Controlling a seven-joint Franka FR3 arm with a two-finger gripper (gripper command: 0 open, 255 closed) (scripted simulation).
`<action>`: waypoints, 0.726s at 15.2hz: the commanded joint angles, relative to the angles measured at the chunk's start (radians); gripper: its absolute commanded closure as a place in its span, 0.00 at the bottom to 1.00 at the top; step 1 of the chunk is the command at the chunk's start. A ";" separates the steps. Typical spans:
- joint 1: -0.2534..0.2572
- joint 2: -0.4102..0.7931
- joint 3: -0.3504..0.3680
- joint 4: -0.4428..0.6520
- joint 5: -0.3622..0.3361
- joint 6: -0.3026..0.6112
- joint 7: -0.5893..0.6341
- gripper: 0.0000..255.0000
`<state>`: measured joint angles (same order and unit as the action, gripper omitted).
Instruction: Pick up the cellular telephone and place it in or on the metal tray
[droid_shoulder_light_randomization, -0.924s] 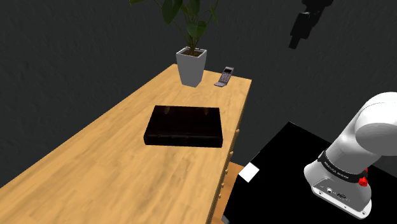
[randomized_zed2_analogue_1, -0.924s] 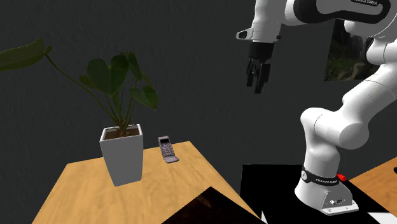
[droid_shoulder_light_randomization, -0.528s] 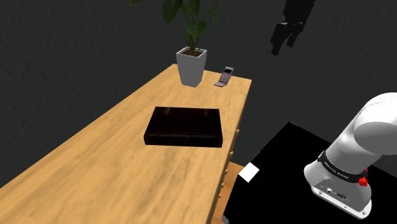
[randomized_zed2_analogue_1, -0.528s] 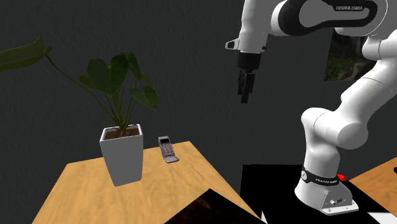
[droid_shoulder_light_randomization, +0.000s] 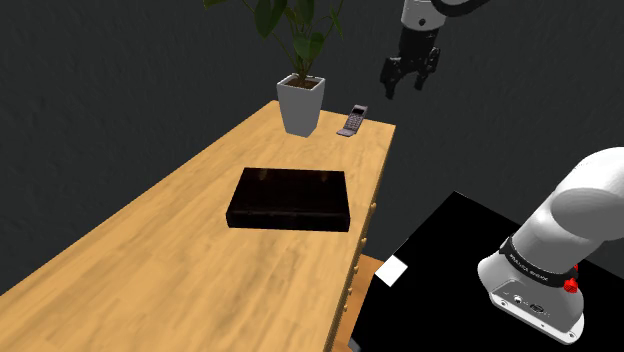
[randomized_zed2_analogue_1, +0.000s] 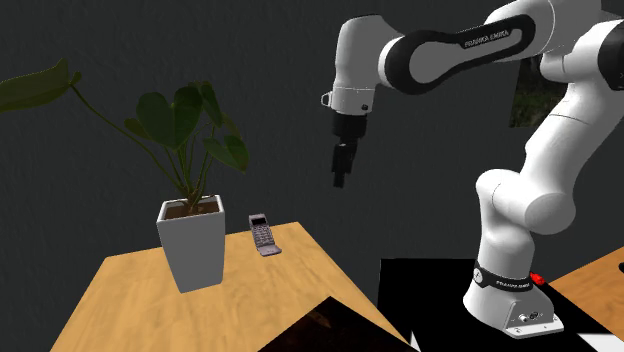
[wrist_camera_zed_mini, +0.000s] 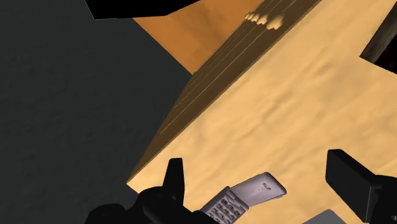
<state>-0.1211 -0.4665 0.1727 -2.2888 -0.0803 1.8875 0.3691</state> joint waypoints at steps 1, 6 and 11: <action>-0.019 0.066 0.013 0.014 -0.005 0.053 0.068 0.00; -0.064 0.248 0.033 0.089 -0.037 0.158 0.225 0.00; -0.095 0.431 0.032 0.193 -0.081 0.235 0.378 0.00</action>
<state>-0.2103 -0.0771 0.2062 -2.1176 -0.1507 2.1021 0.7131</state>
